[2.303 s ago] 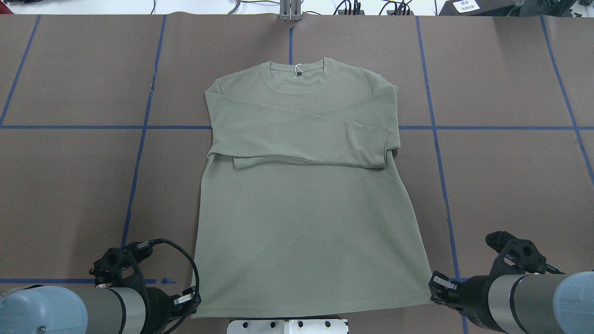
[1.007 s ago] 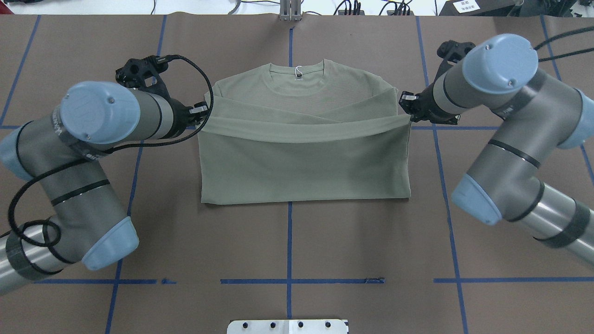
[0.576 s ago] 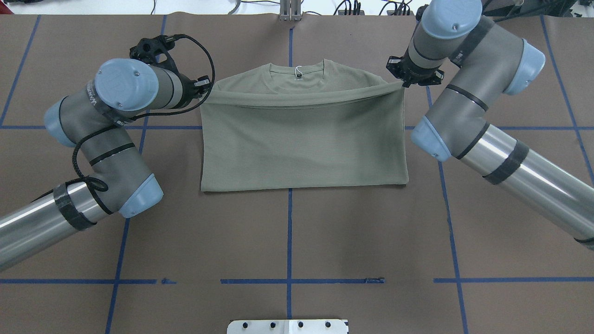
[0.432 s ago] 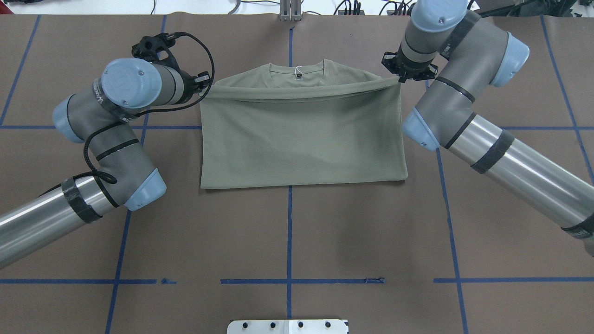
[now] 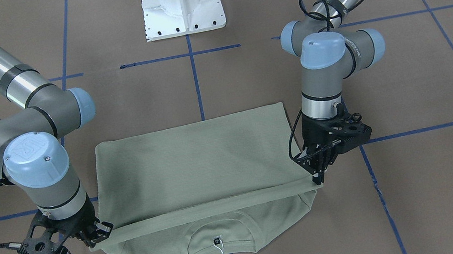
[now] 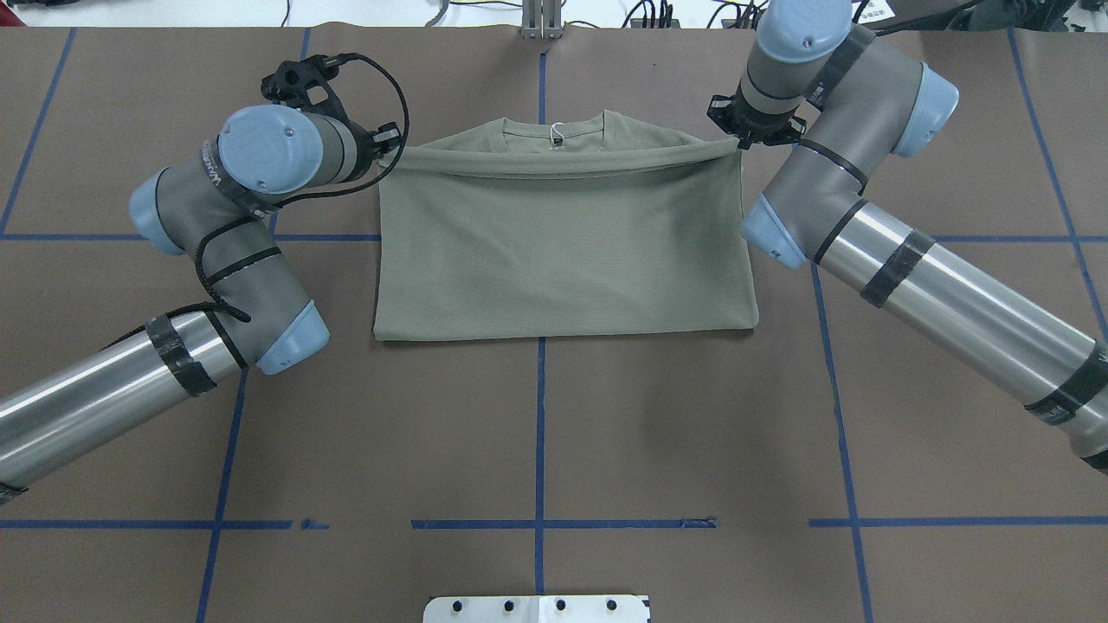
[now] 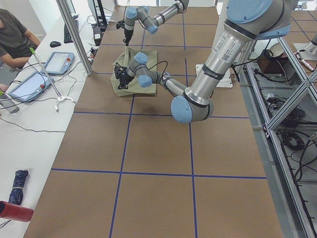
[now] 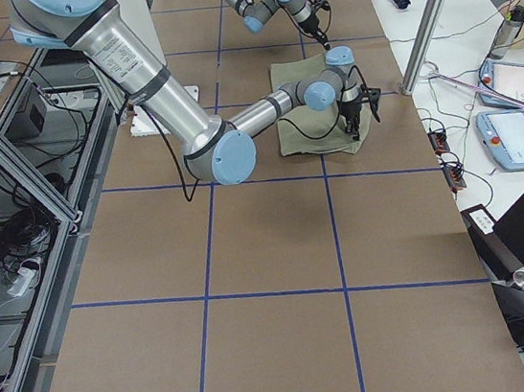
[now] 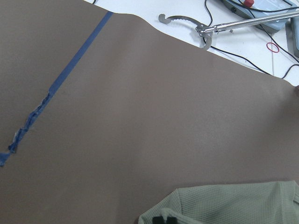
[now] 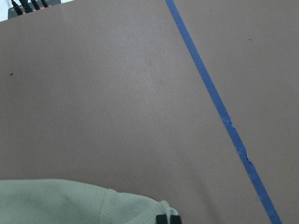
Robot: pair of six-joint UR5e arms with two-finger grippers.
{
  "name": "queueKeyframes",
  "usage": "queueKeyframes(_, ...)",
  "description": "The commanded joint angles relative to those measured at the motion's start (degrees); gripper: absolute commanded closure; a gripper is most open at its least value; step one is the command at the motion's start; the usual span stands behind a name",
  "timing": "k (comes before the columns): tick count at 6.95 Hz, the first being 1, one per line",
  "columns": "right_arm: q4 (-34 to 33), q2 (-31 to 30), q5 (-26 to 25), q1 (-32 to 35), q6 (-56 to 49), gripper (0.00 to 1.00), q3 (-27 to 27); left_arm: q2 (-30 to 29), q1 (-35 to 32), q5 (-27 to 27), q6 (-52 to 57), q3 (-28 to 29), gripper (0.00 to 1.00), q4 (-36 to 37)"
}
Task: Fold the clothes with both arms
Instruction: 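Release the hem at the collar and raise both grippers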
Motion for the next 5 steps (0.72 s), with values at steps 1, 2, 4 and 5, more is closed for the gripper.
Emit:
queueKeyframes(1,0.3,0.36,0.01,-0.21,-0.14,0.66,-0.74,-0.48,0.0,0.06,-0.01,2.64,0.97,-2.3)
queueKeyframes(2,0.3,0.27,-0.08,-0.21,-0.32,0.53,-0.75,-0.48,-0.09,0.06,1.73,2.65,0.62,-2.22)
queueKeyframes(4,0.65,-0.34,0.35,0.05,-1.11,0.46,0.73,-0.48,-0.79,-0.11,4.74,2.3,0.53,-2.4)
queueKeyframes(5,0.56,-5.22,0.53,-0.38,0.11,0.43,7.54,-0.39,-0.88,-0.46,4.65,1.95,0.53,-2.48)
